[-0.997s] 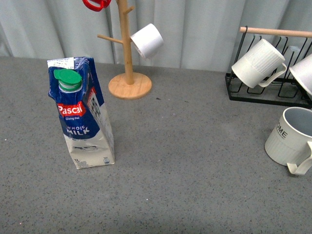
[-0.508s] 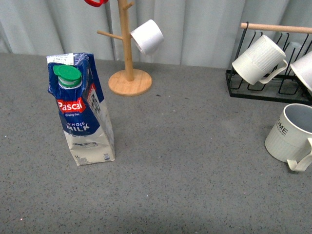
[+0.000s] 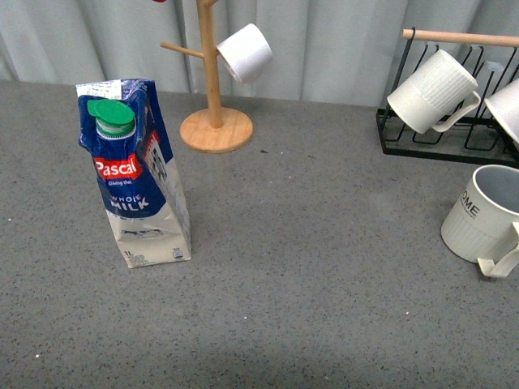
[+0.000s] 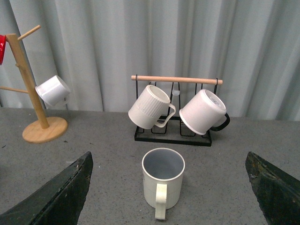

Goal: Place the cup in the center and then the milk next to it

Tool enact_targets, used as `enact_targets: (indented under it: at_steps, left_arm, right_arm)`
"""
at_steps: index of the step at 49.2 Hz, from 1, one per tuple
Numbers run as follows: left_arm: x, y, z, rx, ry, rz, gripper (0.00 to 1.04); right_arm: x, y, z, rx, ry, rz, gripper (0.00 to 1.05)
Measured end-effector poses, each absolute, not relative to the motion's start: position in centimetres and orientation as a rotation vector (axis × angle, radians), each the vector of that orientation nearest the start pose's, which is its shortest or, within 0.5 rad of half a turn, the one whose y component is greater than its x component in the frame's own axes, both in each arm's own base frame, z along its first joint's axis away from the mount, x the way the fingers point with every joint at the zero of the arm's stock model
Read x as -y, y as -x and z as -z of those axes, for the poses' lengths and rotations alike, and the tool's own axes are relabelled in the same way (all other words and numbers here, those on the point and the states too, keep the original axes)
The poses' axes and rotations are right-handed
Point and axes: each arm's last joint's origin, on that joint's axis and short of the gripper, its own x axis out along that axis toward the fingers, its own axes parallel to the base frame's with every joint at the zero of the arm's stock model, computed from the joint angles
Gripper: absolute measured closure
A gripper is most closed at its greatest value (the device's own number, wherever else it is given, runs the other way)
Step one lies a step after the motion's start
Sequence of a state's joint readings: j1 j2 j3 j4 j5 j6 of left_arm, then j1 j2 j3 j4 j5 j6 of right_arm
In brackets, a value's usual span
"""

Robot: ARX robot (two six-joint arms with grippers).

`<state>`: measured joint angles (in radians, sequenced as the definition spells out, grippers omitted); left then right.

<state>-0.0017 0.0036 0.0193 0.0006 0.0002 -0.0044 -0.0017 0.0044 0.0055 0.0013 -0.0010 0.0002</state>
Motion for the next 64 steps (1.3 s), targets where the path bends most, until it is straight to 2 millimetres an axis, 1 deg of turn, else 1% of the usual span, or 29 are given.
enact_targets:
  at_steps: [38,39,42,43,44,46,54,61,64]
  left_arm:
    - [0.0,-9.7,-17.0,0.016,0.004,0.002,0.07]
    - [0.0,-9.7,-17.0,0.016,0.004,0.002,0.07]
    - [0.0,-9.7,-17.0,0.016,0.004,0.002,0.07]
    - [0.0,-9.7,-17.0,0.016,0.004,0.001,0.07]
    - [0.0,-9.7,-17.0,0.016,0.004,0.001,0.07]
    - [0.0,-9.7,-17.0,0.016,0.004,0.002,0.07]
    - [0.0,-9.7,-17.0,0.016,0.004,0.002,0.07]
    - [0.0,-9.7,-17.0,0.016,0.004,0.002,0.07]
    - [0.0,-9.7,-17.0,0.016,0.004,0.002,0.07]
  right_arm:
    - [0.0,-9.8,-16.5,0.002,0.000,0.002,0.09]
    - [0.0,-9.8,-16.5,0.002,0.015,0.024,0.09]
    - [0.1,-10.0,-16.6,-0.011,0.076,0.166,0.09]
    - [0.1,-10.1,-16.6,-0.016,0.079,0.173,0.09]
    - [0.2,-10.2,-16.6,-0.030,0.092,0.220,0.09]
    - [0.3,-10.6,-16.6,-0.058,0.102,0.253,0.09]
    - [0.6,-13.2,-17.2,-0.143,0.084,0.203,0.09]
    - [1.0,-16.4,-17.5,-0.223,0.062,0.171,0.09]
    - [1.3,-18.3,-17.3,-0.265,0.050,0.172,0.09]
